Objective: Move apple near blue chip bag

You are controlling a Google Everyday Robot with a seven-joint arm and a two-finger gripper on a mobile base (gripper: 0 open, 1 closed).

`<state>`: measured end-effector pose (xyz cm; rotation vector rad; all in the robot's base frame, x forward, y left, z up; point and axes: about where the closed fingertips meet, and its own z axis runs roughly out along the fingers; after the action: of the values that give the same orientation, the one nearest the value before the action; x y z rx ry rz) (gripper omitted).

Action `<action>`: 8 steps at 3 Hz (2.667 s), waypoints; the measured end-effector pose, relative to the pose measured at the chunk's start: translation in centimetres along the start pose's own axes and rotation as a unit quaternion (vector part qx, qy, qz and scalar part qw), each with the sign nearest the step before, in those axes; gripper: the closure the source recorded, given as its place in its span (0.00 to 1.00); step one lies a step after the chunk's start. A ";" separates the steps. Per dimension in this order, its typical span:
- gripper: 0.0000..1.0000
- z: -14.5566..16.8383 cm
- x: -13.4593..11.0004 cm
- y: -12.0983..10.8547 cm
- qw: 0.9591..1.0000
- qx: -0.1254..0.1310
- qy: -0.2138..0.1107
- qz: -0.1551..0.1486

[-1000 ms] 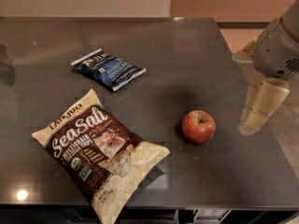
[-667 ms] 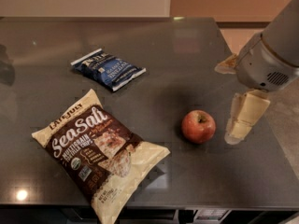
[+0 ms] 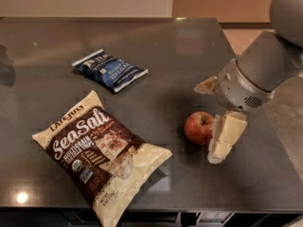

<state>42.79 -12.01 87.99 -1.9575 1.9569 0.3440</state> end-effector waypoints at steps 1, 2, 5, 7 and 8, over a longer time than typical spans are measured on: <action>0.00 1.7 0.2 0.4 1.000 -0.006 0.004 -0.014; 0.00 2.6 0.9 0.1 1.000 -0.005 0.013 -0.018; 0.58 2.6 1.2 -1.4 1.000 -0.008 0.017 -0.011; 1.00 1.9 -2.2 -6.6 1.000 0.001 0.011 -0.016; 1.00 2.5 -4.3 -10.1 1.000 0.010 -0.002 -0.014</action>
Offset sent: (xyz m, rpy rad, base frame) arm 0.0058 -0.0049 -0.0388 -0.0483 -0.0135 0.0348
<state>52.97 -7.28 88.26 -1.9676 1.9209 0.3199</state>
